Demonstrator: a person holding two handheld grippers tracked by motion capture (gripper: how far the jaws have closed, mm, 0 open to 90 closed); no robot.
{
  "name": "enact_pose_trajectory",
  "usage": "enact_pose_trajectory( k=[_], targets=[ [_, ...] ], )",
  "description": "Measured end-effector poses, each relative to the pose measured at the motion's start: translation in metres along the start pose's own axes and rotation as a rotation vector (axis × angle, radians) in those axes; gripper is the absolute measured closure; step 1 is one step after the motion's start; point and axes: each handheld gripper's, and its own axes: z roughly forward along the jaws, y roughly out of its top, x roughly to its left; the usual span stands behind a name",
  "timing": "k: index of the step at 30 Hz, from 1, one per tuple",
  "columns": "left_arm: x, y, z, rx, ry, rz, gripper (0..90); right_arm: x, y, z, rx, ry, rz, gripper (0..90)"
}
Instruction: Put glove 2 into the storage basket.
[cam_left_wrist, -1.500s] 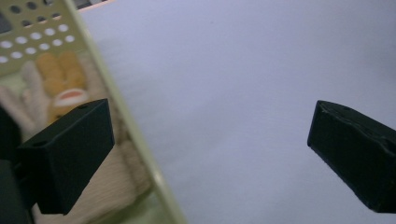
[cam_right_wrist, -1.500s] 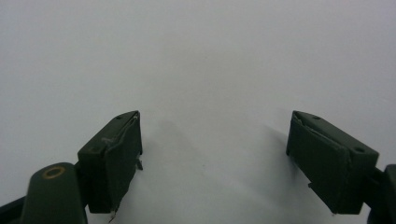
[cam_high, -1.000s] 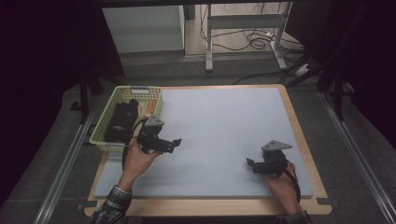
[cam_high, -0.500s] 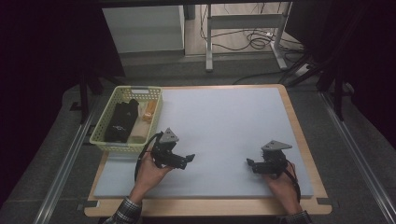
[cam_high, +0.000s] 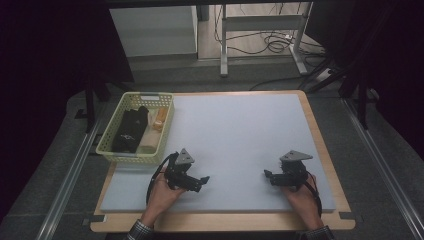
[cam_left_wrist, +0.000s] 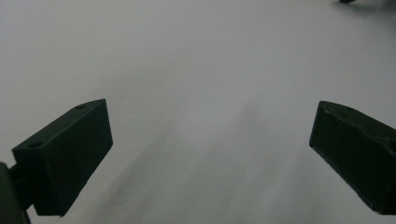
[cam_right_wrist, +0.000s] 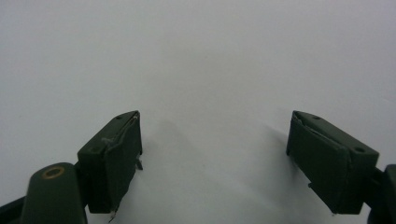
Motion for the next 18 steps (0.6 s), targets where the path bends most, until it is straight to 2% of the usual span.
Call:
enact_pose_trajectory(
  k=[3, 7, 8, 9, 10, 11, 18],
  targets=[
    [0.0, -0.003, 0.003, 0.02, 0.001, 0.002, 0.0, 0.0, 0.0, 0.0, 0.0, 0.0, 0.0, 17.7],
    [-0.001, -0.009, 0.011, 0.077, 0.024, 0.029, 0.0, 0.0, 0.0, 0.0, 0.0, 0.0, -0.001, 17.7],
    [-0.001, -0.009, 0.011, 0.077, 0.024, 0.029, 0.0, 0.0, 0.0, 0.0, 0.0, 0.0, -0.001, 17.7],
    [-0.001, -0.012, 0.015, 0.109, 0.043, 0.039, 0.0, 0.0, 0.0, 0.0, 0.0, 0.0, 0.0, 17.7],
    [-0.001, -0.012, 0.015, 0.109, 0.043, 0.039, 0.0, 0.0, 0.0, 0.0, 0.0, 0.0, 0.0, 17.7],
    [0.002, -0.015, 0.016, 0.089, 0.023, 0.013, 0.0, 0.0, 0.0, 0.0, 0.0, 0.0, -0.001, 17.7],
    [0.001, -0.015, 0.016, 0.091, 0.027, 0.019, 0.0, 0.0, 0.0, 0.0, 0.001, 0.0, 0.001, 17.6]
  ],
)
